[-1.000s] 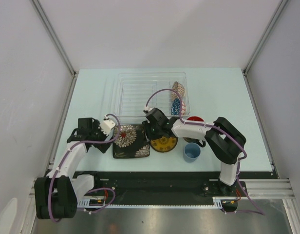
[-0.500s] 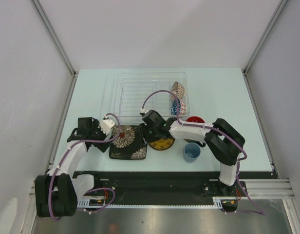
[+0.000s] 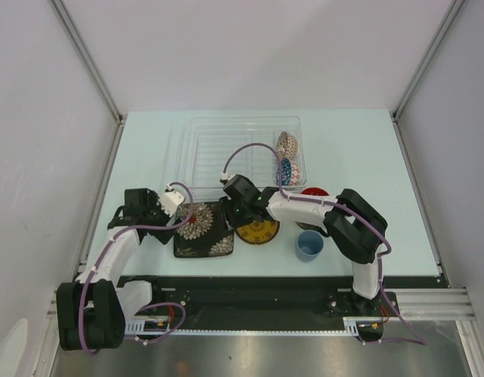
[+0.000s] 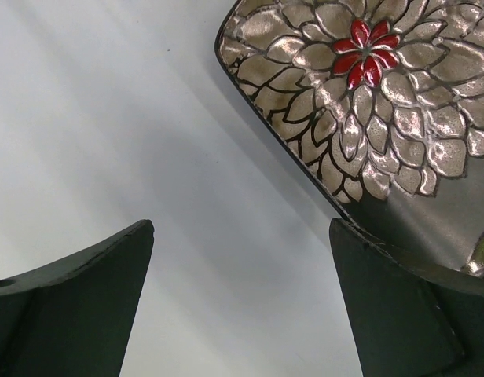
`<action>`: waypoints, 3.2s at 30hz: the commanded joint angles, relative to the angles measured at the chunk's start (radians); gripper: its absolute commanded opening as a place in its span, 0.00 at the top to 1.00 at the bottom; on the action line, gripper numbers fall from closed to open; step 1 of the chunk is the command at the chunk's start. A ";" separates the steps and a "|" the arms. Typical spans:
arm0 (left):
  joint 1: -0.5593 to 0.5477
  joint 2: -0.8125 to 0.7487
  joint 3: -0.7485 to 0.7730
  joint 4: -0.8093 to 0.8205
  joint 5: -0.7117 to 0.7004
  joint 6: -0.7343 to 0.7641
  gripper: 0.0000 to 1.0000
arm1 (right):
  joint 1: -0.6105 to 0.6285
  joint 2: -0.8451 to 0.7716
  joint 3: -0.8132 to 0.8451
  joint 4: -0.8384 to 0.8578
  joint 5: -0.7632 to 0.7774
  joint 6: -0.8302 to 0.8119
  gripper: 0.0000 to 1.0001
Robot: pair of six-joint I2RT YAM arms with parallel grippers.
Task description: Load the mixed dishes into the dish rack
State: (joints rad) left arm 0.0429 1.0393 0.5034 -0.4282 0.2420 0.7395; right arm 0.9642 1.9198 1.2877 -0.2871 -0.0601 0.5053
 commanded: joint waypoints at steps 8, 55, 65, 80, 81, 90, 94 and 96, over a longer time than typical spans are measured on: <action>-0.005 0.024 0.011 0.028 0.091 -0.017 0.00 | 0.065 -0.044 0.124 0.157 -0.133 0.055 0.56; 0.451 -0.076 0.110 -0.236 0.013 0.723 0.02 | 0.094 -0.010 -0.047 0.224 -0.125 0.148 0.52; 0.393 -0.231 -0.144 -0.175 0.112 0.920 0.00 | 0.067 0.044 -0.103 0.428 -0.165 0.298 0.53; 0.201 -0.079 -0.127 -0.084 0.174 0.740 0.00 | 0.062 0.143 -0.102 0.517 -0.182 0.386 0.53; 0.175 -0.071 -0.129 -0.067 0.169 0.691 0.00 | 0.061 0.148 -0.102 0.522 -0.191 0.392 0.53; 0.029 0.041 -0.086 0.008 0.200 0.543 0.02 | 0.056 0.165 -0.102 0.601 -0.256 0.397 0.53; -0.030 0.036 -0.080 -0.003 0.213 0.495 0.02 | 0.062 0.137 -0.102 0.628 -0.276 0.395 0.56; -0.034 0.034 -0.083 0.008 0.212 0.471 0.02 | 0.071 0.125 -0.102 0.638 -0.273 0.384 0.59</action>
State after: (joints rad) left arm 0.0650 1.0584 0.4358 -0.3523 0.2604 1.3525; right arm 1.0008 2.0575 1.1774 0.2413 -0.2825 0.9005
